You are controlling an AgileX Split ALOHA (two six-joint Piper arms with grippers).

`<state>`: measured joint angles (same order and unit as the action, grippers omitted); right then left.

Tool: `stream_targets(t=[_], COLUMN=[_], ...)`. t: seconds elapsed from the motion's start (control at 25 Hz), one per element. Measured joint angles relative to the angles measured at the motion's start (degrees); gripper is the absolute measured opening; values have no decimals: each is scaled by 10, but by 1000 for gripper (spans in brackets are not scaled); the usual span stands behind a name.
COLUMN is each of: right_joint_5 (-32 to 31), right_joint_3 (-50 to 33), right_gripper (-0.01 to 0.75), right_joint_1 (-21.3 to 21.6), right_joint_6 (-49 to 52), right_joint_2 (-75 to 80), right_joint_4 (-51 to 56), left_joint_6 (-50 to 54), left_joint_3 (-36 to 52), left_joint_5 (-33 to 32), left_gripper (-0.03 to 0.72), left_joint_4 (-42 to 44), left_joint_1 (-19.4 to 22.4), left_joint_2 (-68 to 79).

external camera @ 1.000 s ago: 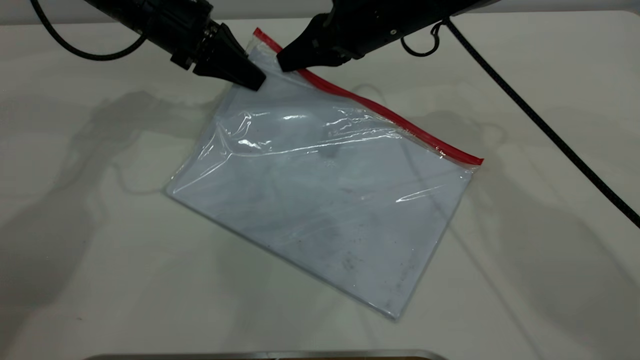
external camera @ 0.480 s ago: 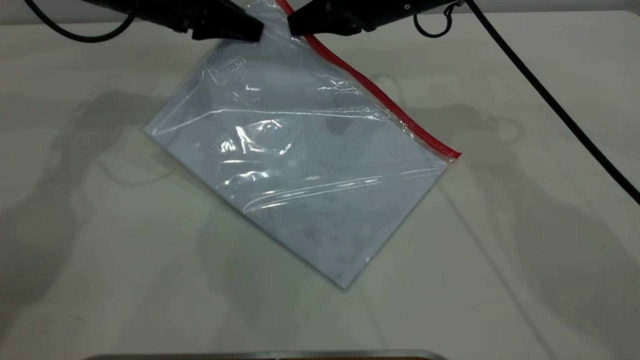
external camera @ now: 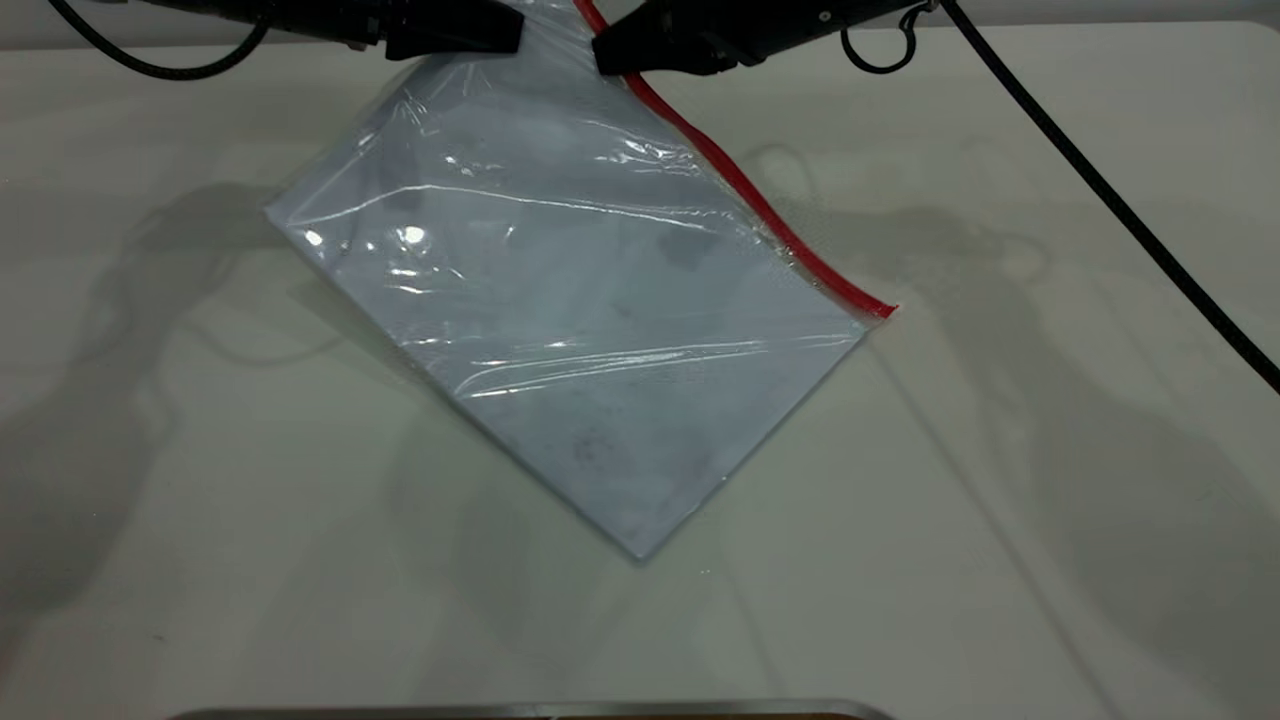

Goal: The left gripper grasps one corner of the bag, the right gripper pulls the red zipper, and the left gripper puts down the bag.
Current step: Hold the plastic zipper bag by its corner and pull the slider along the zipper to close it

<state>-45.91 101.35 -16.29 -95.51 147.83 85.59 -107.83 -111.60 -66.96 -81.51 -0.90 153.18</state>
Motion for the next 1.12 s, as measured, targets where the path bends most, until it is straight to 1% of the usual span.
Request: stream_targets(t=[0.28, 0.48, 0.68, 0.88, 1.12], right_joint_5=[9, 13, -13, -40, -67], right_joint_3=[3, -3, -6, -6, -6], right_gripper=[33, 34, 34, 35, 37], right_joint_1=[4, 24, 39, 44, 45], right_joint_6=[67, 112, 152, 188, 199], right_joint_2=[-1, 6, 11, 11, 11], right_joint_4=[-127, -243, -325, -381, -412], left_joint_6=[-1, -9, -15, -15, -16], left_joint_3=[4, 3, 2, 2, 2], left_joint_5=[-1, 2, 4, 4, 4], left_gripper=[53, 53, 53, 53, 53], left_joint_4=[-18, -59, -73, -74, -74], left_joint_1=[3, 21, 25, 25, 25], left_joint_2=[0, 0, 0, 0, 0])
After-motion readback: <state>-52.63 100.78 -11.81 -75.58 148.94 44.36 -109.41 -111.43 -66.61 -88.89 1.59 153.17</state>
